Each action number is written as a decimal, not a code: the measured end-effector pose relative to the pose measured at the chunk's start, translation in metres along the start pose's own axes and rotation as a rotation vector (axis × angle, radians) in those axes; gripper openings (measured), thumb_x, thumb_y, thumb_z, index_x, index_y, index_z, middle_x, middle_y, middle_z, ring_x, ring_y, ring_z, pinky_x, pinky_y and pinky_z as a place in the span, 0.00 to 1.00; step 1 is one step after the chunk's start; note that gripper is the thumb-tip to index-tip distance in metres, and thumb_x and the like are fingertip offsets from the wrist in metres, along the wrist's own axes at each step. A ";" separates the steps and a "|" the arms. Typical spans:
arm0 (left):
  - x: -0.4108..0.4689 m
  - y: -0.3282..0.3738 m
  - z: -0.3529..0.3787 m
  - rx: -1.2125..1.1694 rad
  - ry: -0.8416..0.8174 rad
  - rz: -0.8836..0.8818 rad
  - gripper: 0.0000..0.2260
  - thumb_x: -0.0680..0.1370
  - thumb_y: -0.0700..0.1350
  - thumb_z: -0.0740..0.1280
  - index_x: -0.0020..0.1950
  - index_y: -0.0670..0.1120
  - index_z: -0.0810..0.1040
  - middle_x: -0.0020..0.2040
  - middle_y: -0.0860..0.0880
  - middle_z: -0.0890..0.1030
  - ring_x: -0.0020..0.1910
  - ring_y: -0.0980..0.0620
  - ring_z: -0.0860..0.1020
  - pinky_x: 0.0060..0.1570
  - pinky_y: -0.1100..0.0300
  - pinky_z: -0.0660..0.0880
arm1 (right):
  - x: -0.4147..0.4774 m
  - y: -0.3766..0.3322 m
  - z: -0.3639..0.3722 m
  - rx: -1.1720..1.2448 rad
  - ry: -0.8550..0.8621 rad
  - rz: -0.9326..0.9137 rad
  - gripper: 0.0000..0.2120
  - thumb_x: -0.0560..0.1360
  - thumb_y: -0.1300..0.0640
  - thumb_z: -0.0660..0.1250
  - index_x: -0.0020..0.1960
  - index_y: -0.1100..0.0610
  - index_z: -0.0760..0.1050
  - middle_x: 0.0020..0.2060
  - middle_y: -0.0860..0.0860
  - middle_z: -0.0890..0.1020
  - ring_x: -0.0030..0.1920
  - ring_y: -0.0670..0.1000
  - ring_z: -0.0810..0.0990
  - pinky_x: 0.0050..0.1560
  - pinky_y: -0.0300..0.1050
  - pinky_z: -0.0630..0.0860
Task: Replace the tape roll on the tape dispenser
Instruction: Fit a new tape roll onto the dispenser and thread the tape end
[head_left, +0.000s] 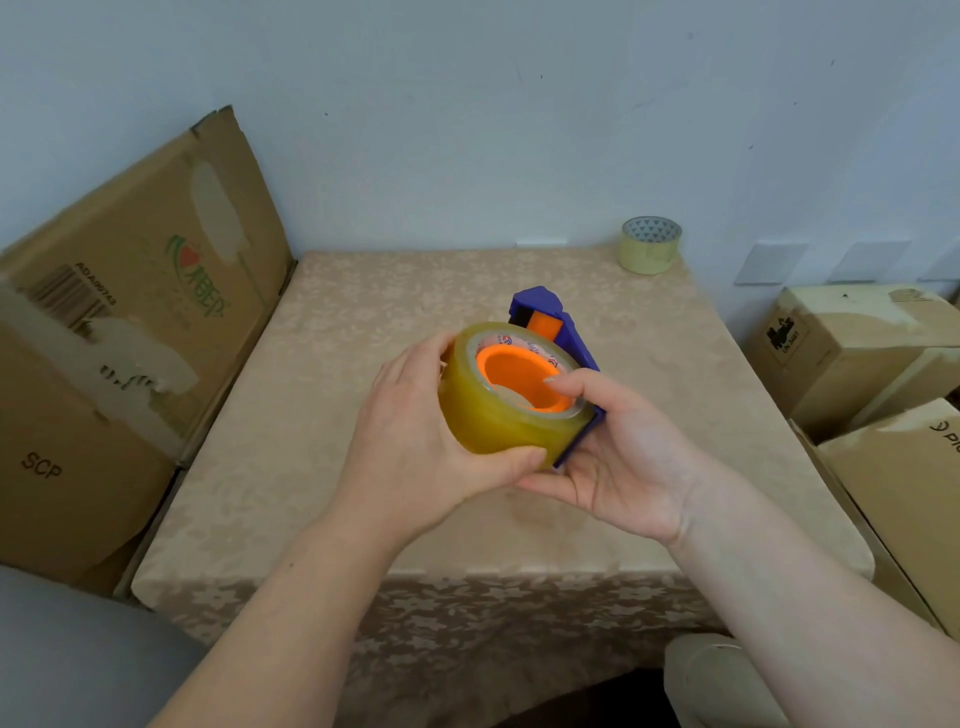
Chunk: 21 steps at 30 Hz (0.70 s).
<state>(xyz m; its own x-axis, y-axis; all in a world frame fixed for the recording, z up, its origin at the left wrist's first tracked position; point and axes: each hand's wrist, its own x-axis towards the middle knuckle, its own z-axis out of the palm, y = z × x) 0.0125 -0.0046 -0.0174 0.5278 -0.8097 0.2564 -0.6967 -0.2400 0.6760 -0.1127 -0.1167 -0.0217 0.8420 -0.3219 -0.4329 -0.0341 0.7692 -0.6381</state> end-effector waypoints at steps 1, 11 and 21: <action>0.000 0.000 -0.001 -0.007 -0.018 0.012 0.41 0.55 0.62 0.75 0.64 0.59 0.65 0.57 0.62 0.72 0.59 0.57 0.72 0.60 0.56 0.71 | 0.000 -0.001 -0.001 -0.008 0.006 -0.006 0.14 0.73 0.56 0.63 0.58 0.55 0.77 0.49 0.56 0.85 0.46 0.55 0.85 0.43 0.52 0.83; 0.003 -0.014 -0.019 -0.118 -0.094 0.073 0.36 0.59 0.66 0.71 0.66 0.59 0.72 0.62 0.61 0.77 0.62 0.65 0.72 0.64 0.55 0.71 | -0.002 -0.008 -0.005 -0.010 0.087 0.009 0.17 0.73 0.52 0.62 0.60 0.54 0.76 0.44 0.58 0.83 0.35 0.56 0.85 0.27 0.45 0.80; 0.003 -0.018 -0.020 -0.096 -0.134 0.093 0.25 0.67 0.64 0.65 0.64 0.65 0.70 0.59 0.63 0.77 0.60 0.65 0.71 0.60 0.65 0.68 | 0.012 0.000 -0.008 0.100 0.188 0.223 0.27 0.71 0.40 0.60 0.59 0.60 0.75 0.40 0.59 0.78 0.24 0.54 0.80 0.16 0.39 0.74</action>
<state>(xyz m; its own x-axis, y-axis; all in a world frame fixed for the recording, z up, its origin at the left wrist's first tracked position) 0.0365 0.0084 -0.0150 0.3893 -0.8916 0.2311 -0.6868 -0.1139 0.7178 -0.1073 -0.1254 -0.0318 0.7048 -0.2282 -0.6717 -0.1463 0.8797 -0.4524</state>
